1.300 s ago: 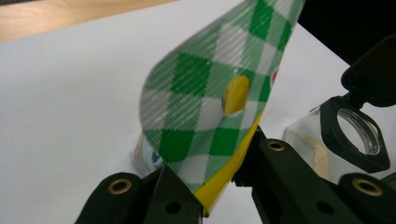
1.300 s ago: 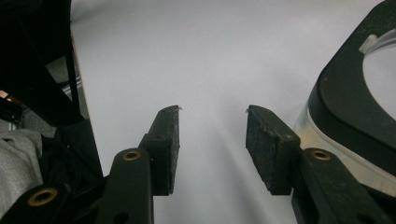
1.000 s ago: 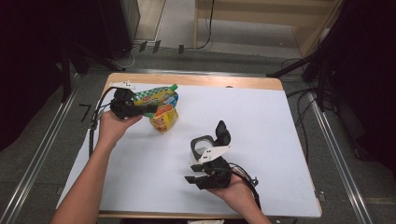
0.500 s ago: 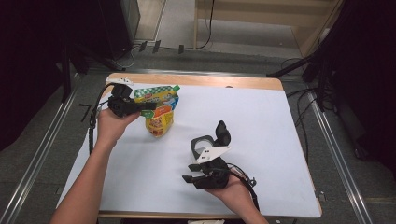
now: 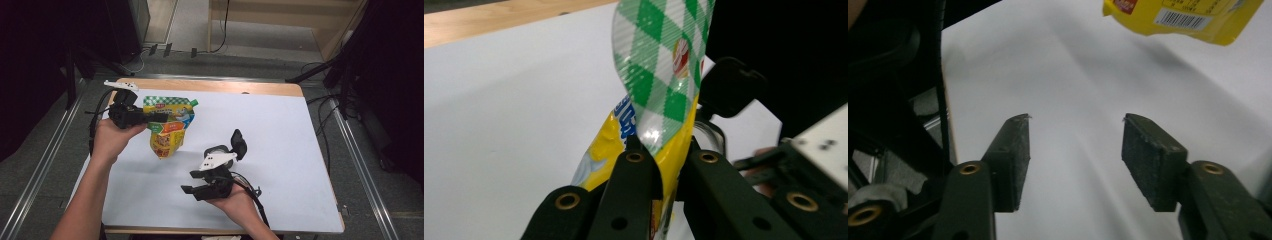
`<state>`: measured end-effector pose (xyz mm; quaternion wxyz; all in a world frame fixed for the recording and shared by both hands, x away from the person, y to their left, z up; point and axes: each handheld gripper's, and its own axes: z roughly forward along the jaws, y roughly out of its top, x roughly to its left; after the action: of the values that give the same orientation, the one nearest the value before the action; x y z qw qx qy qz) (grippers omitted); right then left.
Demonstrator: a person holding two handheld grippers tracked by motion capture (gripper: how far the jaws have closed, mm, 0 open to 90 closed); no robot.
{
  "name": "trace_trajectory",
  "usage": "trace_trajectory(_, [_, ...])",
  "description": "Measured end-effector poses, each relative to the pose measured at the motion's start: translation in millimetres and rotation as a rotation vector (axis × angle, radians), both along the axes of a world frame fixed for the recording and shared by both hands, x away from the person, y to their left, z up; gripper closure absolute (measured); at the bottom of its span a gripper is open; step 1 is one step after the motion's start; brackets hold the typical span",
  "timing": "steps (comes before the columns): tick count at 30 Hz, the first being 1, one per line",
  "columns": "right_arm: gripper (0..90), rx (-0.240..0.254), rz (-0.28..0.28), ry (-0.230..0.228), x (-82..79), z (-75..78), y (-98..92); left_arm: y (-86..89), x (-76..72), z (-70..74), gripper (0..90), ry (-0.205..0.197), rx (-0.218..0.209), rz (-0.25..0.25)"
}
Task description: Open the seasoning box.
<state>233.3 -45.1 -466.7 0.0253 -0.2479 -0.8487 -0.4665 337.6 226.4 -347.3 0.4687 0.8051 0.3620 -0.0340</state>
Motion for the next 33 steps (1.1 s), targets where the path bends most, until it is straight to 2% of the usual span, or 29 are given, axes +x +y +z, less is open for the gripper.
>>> trace_trajectory(2, [41.5, -0.011, -0.013, -0.003, 2.2, -3.3, 7.6, -1.4, -4.2, 2.3, 90.0, -0.003, 0.007, -0.018])
trace_trajectory(4, [41.9, -0.022, -0.037, -0.037, 3.5, -4.8, 14.9, -2.8, -9.6, 4.6, 90.0, 0.005, 0.012, -0.033])
trace_trajectory(6, [44.0, -0.037, -0.034, -0.029, 5.7, -5.1, 22.5, -3.4, -14.3, 6.4, 90.0, 0.011, 0.008, -0.042])
trace_trajectory(9, [45.1, -0.052, -0.02, -0.044, 4.2, -6.4, 32.0, -3.1, -19.9, 8.6, 90.0, 0.022, -0.002, -0.049])
trace_trajectory(14, [54.8, -0.062, -0.041, 0.011, 5.3, -14.1, 43.0, -2.4, -28.9, 13.8, 90.0, 0.035, 0.006, -0.04])
trace_trajectory(15, [55.7, -0.065, -0.045, 0.015, 5.0, -15.6, 44.8, -1.8, -30.2, 14.9, 90.0, 0.044, 0.009, -0.031])
trace_trajectory(17, [58.2, -0.073, -0.056, -0.009, 4.7, -18.4, 47.8, -0.4, -32.9, 16.5, 90.0, 0.055, 0.009, -0.018])
trace_trajectory(21, [61.3, -0.055, -0.079, -0.024, 7.1, -22.9, 53.1, 3.5, -38.9, 19.7, 90.0, 0.061, 0.008, -0.021])
trace_trajectory(25, [67.1, -0.035, -0.097, -0.02, 9.1, -27.8, 58.2, 7.7, -44.2, 22.2, 90.0, 0.076, -0.001, -0.026])
trace_trajectory(31, [74.8, -0.035, -0.141, 0.002, 15.5, -39.7, 64.4, 12.1, -49.5, 23.7, 90.0, 0.1, -0.003, -0.033])
trace_trajectory(33, [79.0, -0.019, -0.153, 0.029, 17.0, -41.8, 65.1, 13.3, -50.5, 23.2, 90.0, 0.11, 0.001, -0.039])
